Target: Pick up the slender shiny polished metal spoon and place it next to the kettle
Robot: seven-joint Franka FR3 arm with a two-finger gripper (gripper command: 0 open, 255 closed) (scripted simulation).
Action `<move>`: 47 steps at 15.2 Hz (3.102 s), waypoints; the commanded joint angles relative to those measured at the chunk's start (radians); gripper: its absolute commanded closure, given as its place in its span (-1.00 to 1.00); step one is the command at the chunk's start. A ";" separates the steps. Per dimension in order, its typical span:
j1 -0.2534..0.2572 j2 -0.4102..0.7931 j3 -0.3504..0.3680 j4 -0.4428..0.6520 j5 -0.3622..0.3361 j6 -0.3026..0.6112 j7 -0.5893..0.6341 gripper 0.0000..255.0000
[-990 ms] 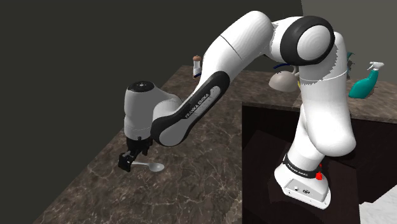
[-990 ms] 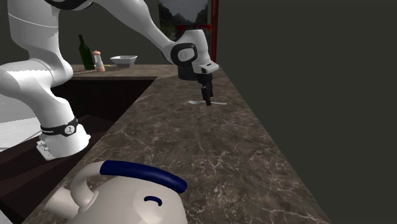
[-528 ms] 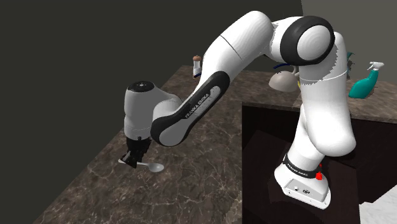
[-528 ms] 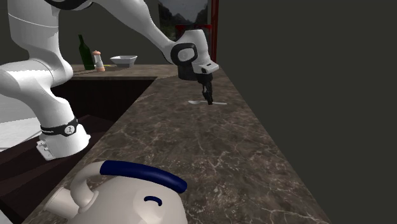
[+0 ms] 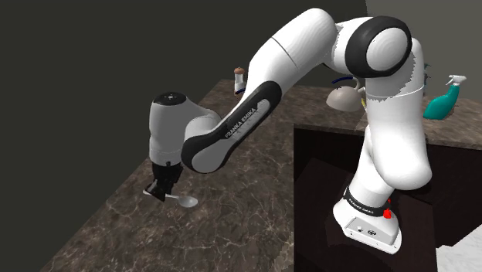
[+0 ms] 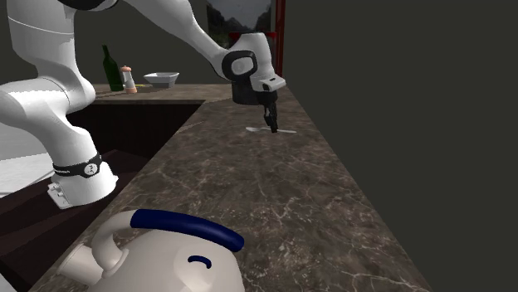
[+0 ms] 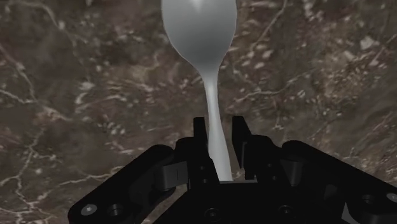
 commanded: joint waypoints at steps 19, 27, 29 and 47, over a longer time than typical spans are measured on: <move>-0.028 -0.130 0.039 0.106 0.085 -0.228 -0.058 1.00; -0.032 -0.162 0.045 0.174 0.106 -0.325 -0.072 1.00; -0.033 -0.168 0.046 0.194 0.110 -0.350 -0.075 1.00; -0.079 -0.301 0.038 0.230 0.188 -0.508 -0.156 1.00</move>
